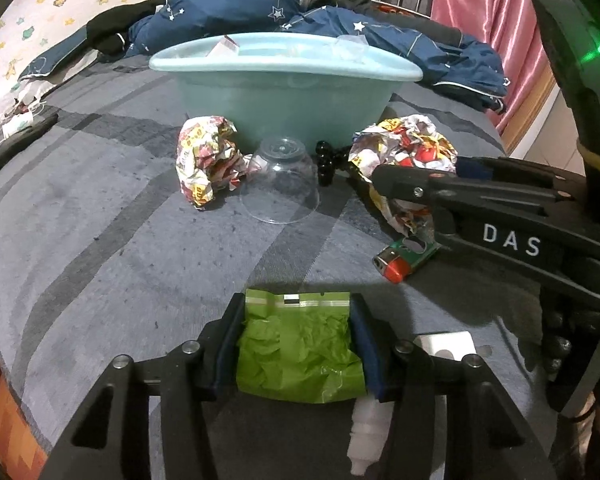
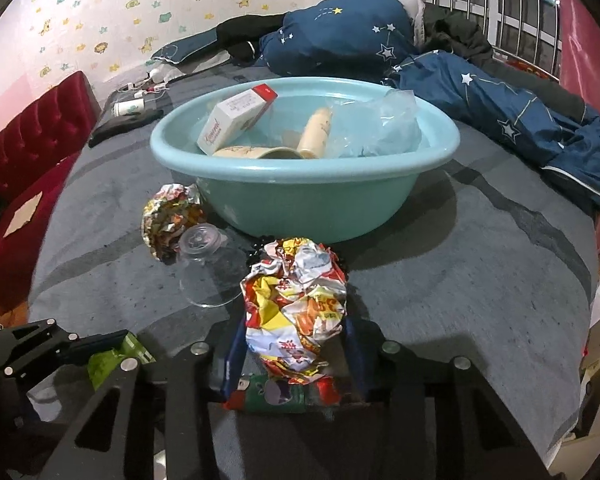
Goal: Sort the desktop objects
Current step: 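Grasp the green plastic bag with the left tool while the right tool grasps the crumpled snack wrapper, then lift the green bag and snack wrapper and carry them toward the basin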
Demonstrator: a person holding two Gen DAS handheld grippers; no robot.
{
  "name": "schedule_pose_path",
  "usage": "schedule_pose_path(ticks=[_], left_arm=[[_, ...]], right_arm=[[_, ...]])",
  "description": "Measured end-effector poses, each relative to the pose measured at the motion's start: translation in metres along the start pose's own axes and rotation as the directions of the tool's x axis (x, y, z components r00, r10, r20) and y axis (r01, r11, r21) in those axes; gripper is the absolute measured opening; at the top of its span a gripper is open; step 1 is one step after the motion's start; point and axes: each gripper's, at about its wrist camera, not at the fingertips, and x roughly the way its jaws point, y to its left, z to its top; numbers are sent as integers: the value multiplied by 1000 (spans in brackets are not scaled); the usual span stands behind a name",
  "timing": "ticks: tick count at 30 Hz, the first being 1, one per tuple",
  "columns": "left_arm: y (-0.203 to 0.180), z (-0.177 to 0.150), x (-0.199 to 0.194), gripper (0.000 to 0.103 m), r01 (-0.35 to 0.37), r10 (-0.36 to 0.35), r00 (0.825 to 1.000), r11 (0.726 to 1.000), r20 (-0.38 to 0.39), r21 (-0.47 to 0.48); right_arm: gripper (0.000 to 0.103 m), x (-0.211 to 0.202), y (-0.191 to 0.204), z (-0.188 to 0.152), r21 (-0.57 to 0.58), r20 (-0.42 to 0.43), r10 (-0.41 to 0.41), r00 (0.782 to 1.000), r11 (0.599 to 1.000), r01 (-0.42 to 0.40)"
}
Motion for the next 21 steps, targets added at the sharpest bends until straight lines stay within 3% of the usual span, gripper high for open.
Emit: schedule_pose_path(ticks=[8,21], left_arm=[[3,-7,-28,55,-8,9,999,1000,36,-9],[6,7,-42,55,-15,18,996,999,87,-30]], right_arm=[[45,-22,3,-3,-1,28,2,1000,1000,-2],[45,-52,4,-5,18,67,18,998,1000,-19]])
